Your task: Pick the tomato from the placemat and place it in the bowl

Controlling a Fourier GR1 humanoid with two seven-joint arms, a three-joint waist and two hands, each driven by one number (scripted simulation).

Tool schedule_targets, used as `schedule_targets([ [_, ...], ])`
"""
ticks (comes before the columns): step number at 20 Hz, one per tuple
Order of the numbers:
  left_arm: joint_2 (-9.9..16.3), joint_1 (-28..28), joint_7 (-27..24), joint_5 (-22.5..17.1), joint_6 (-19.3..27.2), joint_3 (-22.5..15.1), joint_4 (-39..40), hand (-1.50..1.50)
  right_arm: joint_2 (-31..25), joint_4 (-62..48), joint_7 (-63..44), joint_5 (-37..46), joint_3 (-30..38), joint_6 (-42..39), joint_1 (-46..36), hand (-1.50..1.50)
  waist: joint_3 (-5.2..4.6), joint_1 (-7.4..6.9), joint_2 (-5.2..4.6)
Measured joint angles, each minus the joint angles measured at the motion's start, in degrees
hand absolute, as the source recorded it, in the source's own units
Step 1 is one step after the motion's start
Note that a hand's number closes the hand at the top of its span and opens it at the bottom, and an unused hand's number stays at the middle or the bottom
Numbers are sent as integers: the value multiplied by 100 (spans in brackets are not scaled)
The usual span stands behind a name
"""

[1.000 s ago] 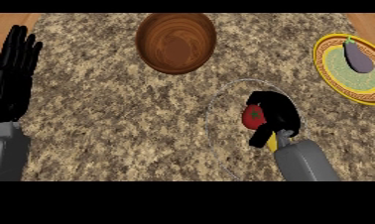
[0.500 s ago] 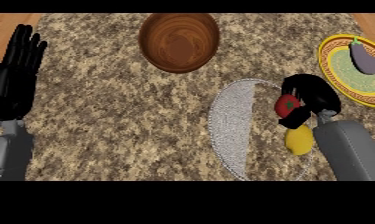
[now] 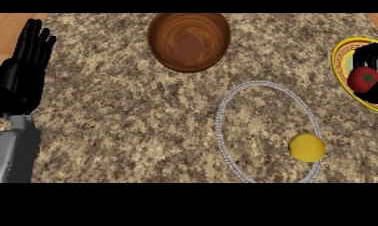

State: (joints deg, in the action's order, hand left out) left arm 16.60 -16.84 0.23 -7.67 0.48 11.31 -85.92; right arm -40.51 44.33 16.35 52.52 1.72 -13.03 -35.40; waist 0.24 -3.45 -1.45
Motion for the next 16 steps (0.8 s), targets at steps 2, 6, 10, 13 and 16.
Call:
schedule_targets([
  [2,-29,66,-26,24,0,-33,-60,0,-121,-418,233,50,119,255,-316,150,-2,-8,14],
  [6,-34,121,-128,18,-18,18,30,0,-263,-993,686,7,325,410,-1001,150,-9,36,42],
  [10,38,113,3,-16,-12,87,-48,0,-424,-1164,1294,-261,554,152,-1556,150,-13,111,81],
  [13,7,196,-62,6,8,105,-36,0,-377,-1136,1592,-472,704,41,-1854,150,-19,170,104],
  [16,10,203,-9,29,27,100,-52,0,-319,-1140,1712,-750,878,-336,-2247,150,-21,202,118],
])
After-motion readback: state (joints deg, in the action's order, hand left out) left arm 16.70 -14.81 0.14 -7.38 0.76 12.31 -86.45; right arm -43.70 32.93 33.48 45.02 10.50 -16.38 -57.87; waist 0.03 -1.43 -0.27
